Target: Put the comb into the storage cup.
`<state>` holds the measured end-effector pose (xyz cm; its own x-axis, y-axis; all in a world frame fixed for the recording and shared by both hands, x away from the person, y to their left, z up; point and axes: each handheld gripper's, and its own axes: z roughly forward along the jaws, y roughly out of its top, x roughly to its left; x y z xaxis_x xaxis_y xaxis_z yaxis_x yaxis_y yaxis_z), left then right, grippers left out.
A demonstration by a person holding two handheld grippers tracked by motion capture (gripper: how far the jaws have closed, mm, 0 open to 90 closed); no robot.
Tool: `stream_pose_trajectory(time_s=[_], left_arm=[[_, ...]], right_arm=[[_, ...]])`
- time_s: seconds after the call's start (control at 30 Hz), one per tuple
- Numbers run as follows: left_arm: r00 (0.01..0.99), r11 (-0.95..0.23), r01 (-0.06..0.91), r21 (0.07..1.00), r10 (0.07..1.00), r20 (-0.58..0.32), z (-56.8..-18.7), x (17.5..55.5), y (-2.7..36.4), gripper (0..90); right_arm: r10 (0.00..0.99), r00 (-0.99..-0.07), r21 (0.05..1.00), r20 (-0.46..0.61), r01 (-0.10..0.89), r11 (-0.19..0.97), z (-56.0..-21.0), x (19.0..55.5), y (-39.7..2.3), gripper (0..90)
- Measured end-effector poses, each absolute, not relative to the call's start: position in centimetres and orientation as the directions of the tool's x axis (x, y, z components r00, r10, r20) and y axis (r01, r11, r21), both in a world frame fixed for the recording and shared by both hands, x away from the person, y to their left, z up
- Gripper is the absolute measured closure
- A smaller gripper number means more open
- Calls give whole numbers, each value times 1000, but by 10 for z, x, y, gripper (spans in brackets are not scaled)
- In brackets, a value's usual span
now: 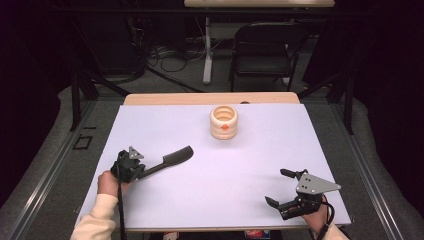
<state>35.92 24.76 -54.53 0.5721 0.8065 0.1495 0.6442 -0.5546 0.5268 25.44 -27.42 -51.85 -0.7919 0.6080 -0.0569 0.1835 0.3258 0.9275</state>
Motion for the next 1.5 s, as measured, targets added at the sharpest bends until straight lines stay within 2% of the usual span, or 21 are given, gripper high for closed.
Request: stream_pose_trajectory(time_s=[0.4,0.63,0.7,0.73,0.83,0.9,1.17,1.5], left_arm=[[576,-557,650,517,805,143,-544,354,246,886],[562,-549,647,528,812,156,-541,355,247,789],[552,-539,648,538,819,155,-538,355,248,700],[547,-534,647,544,823,156,-537,355,249,700],[528,-516,643,566,834,161,-531,356,252,587],[510,-500,650,572,845,160,-528,357,253,482],[537,-514,617,596,829,159,-519,355,250,209],[586,-568,578,587,789,187,-514,353,237,54]], right_arm=[[607,-792,927,-60,182,329,-518,254,-274,0],[606,-793,927,-64,178,331,-518,255,-274,0],[606,-793,927,-63,179,330,-518,255,-274,0],[606,-793,927,-63,179,330,-518,255,-274,0],[607,-792,926,-61,182,330,-519,255,-274,0],[607,-793,926,-61,182,330,-519,255,-274,0],[606,-793,926,-61,182,331,-519,255,-274,0],[604,-794,926,-61,181,332,-519,255,-274,0]])
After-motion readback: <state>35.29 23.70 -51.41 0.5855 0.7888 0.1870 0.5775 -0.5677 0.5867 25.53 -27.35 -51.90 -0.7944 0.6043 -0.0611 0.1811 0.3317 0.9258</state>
